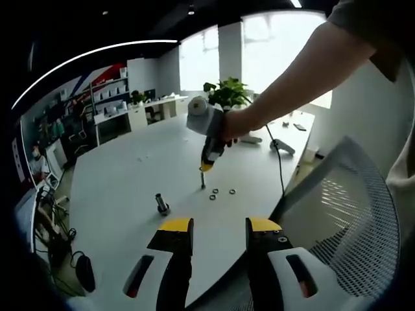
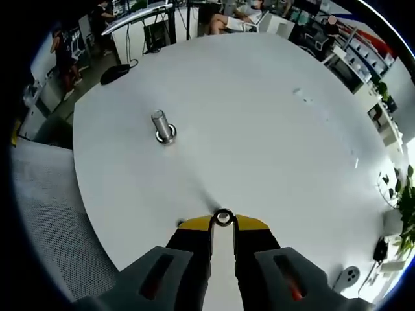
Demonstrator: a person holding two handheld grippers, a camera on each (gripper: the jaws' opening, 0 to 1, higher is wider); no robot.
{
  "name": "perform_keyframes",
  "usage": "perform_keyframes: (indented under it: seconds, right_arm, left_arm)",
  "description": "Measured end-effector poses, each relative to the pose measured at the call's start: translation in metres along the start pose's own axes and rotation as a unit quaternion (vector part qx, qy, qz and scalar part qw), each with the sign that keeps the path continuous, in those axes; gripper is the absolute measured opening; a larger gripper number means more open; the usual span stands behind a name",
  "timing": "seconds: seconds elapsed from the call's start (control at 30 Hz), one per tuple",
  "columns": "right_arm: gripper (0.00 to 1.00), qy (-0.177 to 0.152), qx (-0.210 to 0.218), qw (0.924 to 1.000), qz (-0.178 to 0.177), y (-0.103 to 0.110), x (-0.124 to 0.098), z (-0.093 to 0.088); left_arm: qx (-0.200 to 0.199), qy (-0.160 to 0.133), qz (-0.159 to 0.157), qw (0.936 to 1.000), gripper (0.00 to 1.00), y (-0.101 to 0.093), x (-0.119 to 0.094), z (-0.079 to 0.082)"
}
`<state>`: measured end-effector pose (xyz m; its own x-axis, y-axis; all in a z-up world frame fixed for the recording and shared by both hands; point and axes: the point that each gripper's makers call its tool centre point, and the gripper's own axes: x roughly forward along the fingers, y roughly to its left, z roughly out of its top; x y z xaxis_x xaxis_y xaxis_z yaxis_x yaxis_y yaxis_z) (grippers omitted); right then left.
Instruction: Place the washer onto the threaded stud by aligning its center hole with the stud, sliding it down to the base, and recovering from edge contact or off-axis alignment until the washer reaches the visible bottom stop.
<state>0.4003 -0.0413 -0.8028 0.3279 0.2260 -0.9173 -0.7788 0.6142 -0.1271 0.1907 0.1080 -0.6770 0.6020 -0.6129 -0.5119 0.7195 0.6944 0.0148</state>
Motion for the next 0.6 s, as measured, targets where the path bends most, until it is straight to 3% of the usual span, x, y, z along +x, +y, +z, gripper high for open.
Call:
perform_keyframes:
  seconds: [0.43,0.6]
  right_arm:
    - [0.13,0.016,-0.001,0.9998,0.008,-0.0032,0.0105,-0.006]
    - [0.13,0.017,-0.008,0.9997,0.012,0.006,0.0089,-0.0059]
  left_arm:
    - [-0.001,0.005,0.006,1.0,0.3,0.0023,0.0005,-0.0019]
    - [-0.001,0.007,0.007,1.0,0.3,0.0027,0.0009,-0.0023]
